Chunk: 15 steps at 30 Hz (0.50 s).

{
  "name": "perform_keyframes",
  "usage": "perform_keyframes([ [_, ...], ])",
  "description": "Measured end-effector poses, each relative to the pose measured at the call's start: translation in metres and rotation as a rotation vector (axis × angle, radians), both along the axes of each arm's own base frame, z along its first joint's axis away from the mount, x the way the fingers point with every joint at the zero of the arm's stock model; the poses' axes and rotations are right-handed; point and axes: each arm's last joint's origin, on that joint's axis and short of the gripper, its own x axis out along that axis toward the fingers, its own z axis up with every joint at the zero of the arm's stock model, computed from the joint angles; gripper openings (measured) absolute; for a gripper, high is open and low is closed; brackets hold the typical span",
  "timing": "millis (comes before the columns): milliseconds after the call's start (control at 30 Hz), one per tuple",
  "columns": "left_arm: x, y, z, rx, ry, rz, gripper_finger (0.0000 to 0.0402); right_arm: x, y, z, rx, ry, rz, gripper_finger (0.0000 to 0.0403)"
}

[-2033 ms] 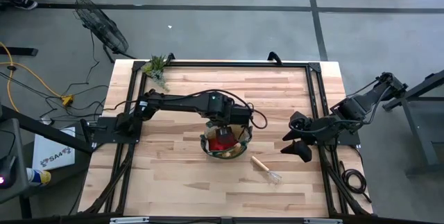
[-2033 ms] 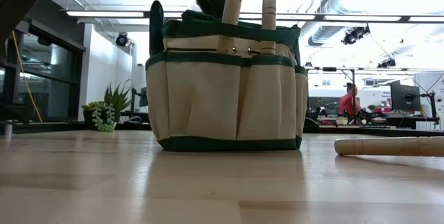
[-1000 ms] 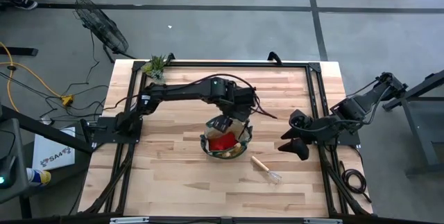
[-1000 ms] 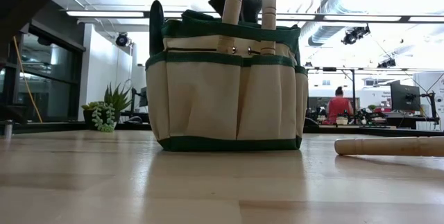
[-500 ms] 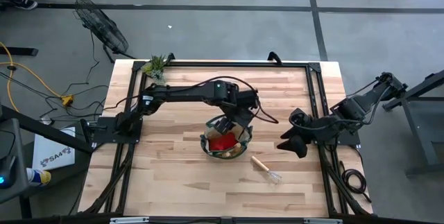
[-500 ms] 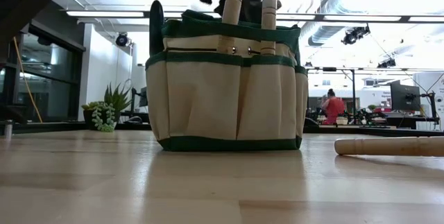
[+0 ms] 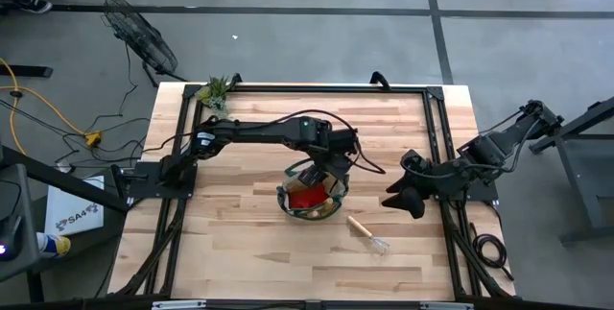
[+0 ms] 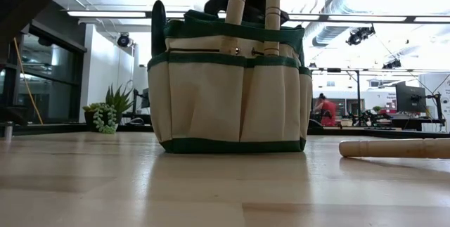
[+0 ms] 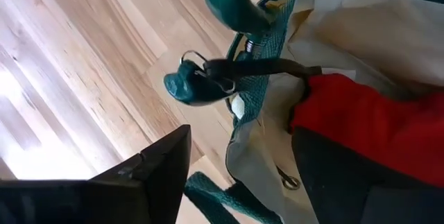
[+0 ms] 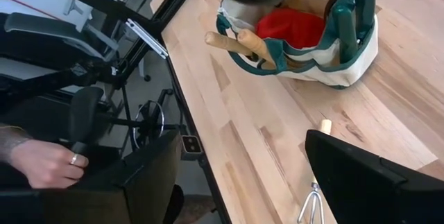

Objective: Pick & Place Garden tools in Gardening bag
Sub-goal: Adjust the white gardening bag

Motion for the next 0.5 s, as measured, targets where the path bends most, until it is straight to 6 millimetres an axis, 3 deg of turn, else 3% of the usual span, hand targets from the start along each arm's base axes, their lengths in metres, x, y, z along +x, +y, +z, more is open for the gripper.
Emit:
perform_keyframes([
  [500,0.011,0.0,-0.022,-0.001,0.01,0.006,0.0134,0.0,0.0,0.0,-0.002,0.002,0.01,0.0301],
])
